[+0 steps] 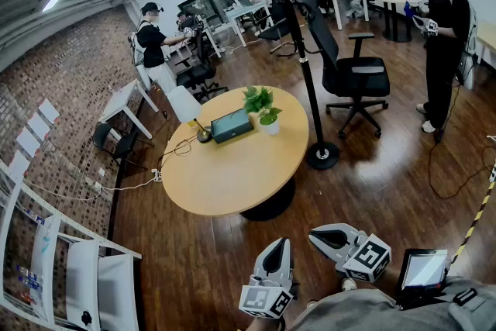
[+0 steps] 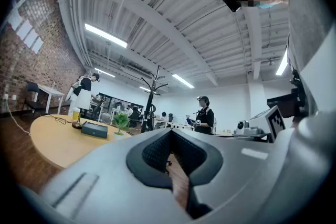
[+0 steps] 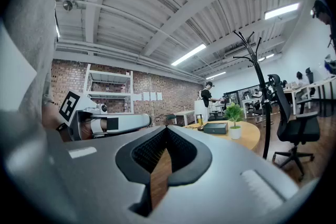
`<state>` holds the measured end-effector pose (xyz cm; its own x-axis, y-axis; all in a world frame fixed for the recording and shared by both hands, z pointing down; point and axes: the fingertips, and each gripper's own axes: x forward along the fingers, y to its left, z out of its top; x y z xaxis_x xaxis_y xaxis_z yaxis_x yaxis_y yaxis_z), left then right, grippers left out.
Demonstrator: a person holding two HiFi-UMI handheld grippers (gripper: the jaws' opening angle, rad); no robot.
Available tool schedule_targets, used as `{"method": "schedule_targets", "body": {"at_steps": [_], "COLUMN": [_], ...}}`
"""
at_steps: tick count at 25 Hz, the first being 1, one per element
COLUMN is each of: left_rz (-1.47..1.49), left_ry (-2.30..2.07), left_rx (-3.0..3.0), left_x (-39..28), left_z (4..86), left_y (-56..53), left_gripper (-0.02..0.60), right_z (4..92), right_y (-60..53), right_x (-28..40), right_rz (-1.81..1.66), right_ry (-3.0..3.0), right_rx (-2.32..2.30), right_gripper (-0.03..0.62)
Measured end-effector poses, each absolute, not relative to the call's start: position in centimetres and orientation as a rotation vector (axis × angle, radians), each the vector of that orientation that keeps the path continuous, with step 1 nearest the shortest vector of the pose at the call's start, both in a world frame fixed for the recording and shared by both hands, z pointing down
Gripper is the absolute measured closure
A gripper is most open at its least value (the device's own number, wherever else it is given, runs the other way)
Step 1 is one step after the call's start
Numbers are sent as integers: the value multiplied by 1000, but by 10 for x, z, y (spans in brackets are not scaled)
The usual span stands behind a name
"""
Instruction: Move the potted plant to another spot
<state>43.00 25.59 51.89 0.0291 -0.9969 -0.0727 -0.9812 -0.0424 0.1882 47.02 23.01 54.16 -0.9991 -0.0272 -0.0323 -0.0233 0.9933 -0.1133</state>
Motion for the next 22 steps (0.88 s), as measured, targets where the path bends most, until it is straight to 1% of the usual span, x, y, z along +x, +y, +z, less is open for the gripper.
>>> {"method": "schedule_targets", "body": {"at_steps": [22], "left_rz": [-306], "left_ry": [-2137], "left_rx": [2069], "left_x": [438], "left_z": [536], "left_y": [182], "left_gripper": [581], "right_z": [548], "right_y": [147], "right_x": [486], "right_rz": [-208], "right_ry": [3113], "right_rx": [-6], "right_gripper": [594]}}
